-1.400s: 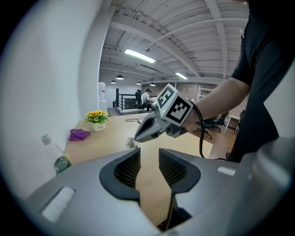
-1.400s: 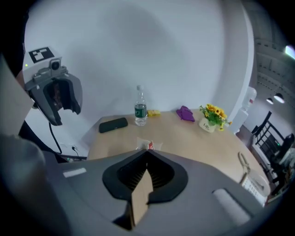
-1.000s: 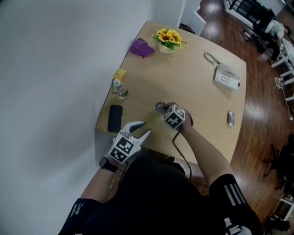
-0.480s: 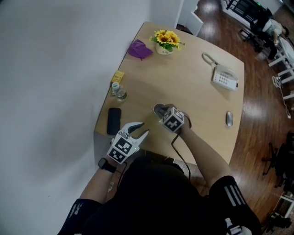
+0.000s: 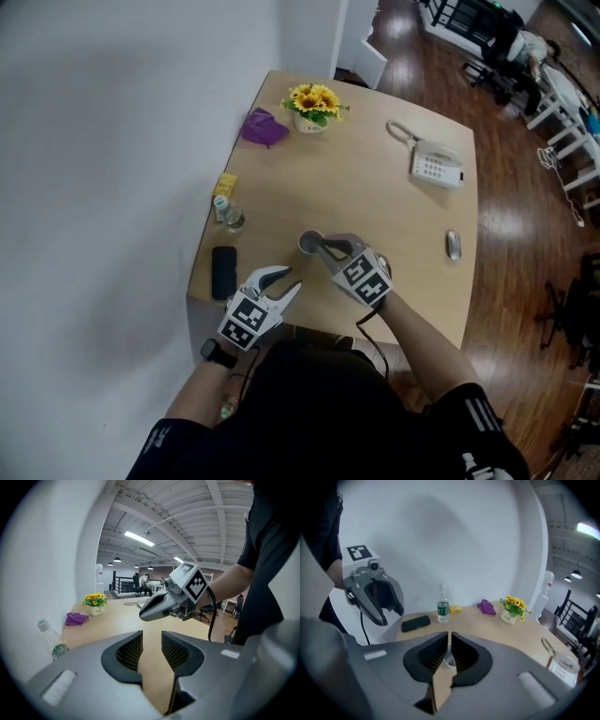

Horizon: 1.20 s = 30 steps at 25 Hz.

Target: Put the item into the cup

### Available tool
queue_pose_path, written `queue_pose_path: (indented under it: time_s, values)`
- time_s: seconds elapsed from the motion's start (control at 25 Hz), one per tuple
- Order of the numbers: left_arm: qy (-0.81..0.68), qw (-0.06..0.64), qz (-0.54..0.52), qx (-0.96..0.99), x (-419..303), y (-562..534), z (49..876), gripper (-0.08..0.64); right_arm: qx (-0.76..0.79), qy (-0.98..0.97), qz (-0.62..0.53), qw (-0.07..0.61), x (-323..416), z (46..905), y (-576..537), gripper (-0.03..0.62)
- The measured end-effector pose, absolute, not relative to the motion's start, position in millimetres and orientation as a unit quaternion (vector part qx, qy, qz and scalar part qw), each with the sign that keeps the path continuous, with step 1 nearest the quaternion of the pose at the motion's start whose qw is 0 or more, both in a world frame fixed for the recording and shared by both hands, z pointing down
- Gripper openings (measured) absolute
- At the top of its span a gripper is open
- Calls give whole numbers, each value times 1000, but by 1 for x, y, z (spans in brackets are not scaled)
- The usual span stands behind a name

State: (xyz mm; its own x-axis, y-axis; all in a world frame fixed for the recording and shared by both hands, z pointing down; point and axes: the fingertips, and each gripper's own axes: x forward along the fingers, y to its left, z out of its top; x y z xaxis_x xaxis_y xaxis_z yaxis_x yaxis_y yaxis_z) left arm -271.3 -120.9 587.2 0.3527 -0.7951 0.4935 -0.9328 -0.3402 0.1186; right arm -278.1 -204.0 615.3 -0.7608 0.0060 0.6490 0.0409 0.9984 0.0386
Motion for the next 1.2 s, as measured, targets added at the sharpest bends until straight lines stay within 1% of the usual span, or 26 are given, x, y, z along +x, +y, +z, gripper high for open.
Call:
queue_pose_path:
  time_s: [0.04, 0.24, 0.4, 0.72, 1.2]
  values:
    - [-537, 191, 176, 802, -268, -122, 584, 120, -3, -944, -21, 330, -271, 602, -203, 9]
    - [-521, 189, 157, 817, -251, -131, 571, 119, 52, -964, 15, 259, -227, 549, -205, 8]
    - [-509, 185, 151, 827, -233, -133, 566, 120, 94, -971, 53, 213, -187, 528, -201, 8]
    - [-497, 157, 165, 837, -177, -117, 557, 118, 124, -968, 64, 210, -108, 527, -167, 8]
    - [-500, 140, 169, 838, -65, -48, 544, 118, 141, -970, 85, 176, 26, 511, -98, 8]
